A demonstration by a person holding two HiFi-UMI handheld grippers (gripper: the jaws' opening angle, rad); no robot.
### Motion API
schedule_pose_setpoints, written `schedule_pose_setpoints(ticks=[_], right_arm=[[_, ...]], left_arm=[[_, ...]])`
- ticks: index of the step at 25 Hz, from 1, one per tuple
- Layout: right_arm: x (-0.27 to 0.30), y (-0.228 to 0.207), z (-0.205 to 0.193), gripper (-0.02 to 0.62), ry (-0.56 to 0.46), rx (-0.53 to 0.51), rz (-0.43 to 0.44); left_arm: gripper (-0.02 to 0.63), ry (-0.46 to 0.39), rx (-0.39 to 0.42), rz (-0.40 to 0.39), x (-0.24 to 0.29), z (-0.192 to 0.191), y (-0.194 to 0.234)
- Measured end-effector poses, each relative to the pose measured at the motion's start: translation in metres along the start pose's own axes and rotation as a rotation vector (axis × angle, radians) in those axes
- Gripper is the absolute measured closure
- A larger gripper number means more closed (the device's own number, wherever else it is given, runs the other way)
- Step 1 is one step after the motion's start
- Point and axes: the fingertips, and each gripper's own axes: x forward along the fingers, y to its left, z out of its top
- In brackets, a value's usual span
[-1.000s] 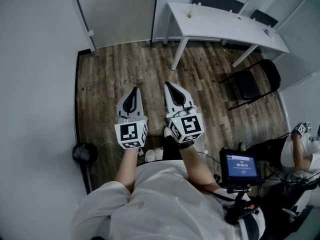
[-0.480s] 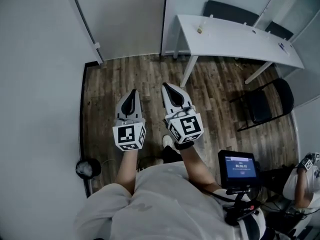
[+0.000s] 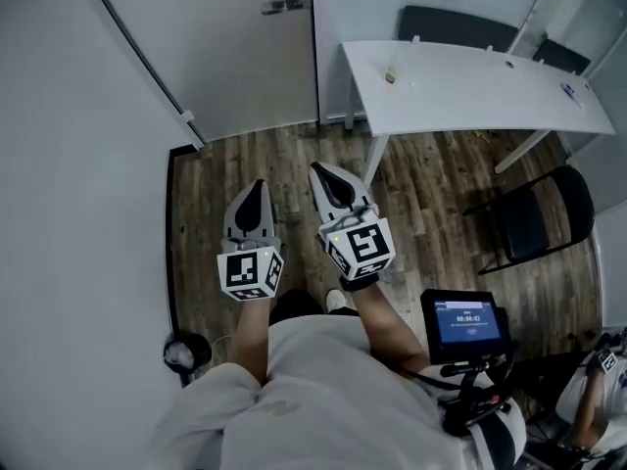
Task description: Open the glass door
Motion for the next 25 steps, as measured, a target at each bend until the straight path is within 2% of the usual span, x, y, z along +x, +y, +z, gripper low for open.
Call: schedule_pose_setpoints(ticks=[5,11,14,20,25], right_arm=[[0.033,-0.016,-0.025,0.592,0.036,0.024,0.017],[0.108,-0.052,-0.04,0.592,0.044,-0.001,-0.027],[0.163,-0.065,-0.046,0.592,0.039,-0.006,-0.045],[0.289,-0.054,-0.041,0.592,0.009,-0.04,-0.021],[0.359,-0.071,-0.048,0.592,0.026,-0.032,-0.063]], left_arm=[[0.603,0.044,-0.015,0.004,0.041,-0.022,0.018],[0.603,0.054,-0.028,-0.067,0.118,-0.042,0.051],[0.603,0.041,-0.039,-0.094,0.161,-0.044,0.087],[0.603,-0.012,-0.086,-0.11,0.237,-0.031,0.187],[0.603,-0.011,-0.08,-0.153,0.285,-0.03,0.231]])
